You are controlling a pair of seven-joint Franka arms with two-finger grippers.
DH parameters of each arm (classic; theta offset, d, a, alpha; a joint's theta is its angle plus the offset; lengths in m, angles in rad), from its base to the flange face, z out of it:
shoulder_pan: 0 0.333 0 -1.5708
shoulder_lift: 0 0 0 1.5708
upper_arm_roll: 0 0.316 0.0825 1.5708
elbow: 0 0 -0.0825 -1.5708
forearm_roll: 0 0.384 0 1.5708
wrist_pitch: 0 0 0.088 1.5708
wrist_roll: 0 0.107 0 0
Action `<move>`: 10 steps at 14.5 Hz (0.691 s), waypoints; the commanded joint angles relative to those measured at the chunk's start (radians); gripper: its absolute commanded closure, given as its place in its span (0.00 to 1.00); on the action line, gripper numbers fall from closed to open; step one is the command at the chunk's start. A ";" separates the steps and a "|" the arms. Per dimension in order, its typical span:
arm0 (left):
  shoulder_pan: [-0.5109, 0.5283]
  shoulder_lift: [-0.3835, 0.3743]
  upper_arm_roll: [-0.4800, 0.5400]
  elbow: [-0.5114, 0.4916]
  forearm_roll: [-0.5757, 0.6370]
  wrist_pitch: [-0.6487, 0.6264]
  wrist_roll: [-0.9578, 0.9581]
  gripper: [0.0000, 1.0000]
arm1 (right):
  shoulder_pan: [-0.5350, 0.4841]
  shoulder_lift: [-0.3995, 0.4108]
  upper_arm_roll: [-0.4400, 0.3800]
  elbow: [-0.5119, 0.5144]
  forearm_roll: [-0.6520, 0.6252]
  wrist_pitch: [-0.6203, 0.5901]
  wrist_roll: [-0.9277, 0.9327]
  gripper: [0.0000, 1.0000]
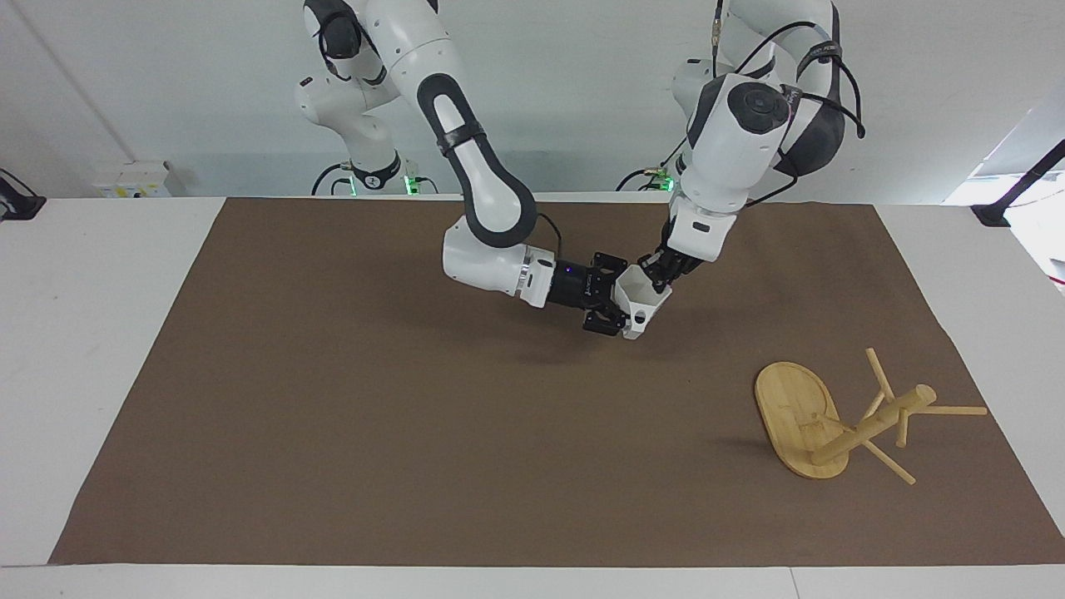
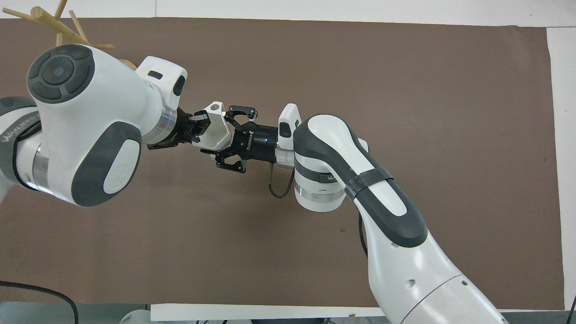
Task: Hang cup on rack
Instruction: 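Grasp the cup with the left gripper from the right gripper, then move the cup with the left gripper while the right gripper withdraws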
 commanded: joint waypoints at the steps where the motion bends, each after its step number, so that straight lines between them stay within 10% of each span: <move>1: -0.001 -0.025 0.011 -0.044 -0.003 0.075 -0.056 1.00 | -0.013 0.004 0.003 0.005 0.037 0.005 -0.011 0.00; 6: 0.014 -0.043 0.012 -0.137 -0.003 0.274 -0.079 1.00 | -0.119 -0.011 -0.002 -0.044 -0.017 -0.118 -0.019 0.00; 10: 0.063 -0.093 0.016 -0.283 -0.001 0.541 -0.083 1.00 | -0.320 -0.019 -0.002 -0.050 -0.297 -0.295 -0.016 0.00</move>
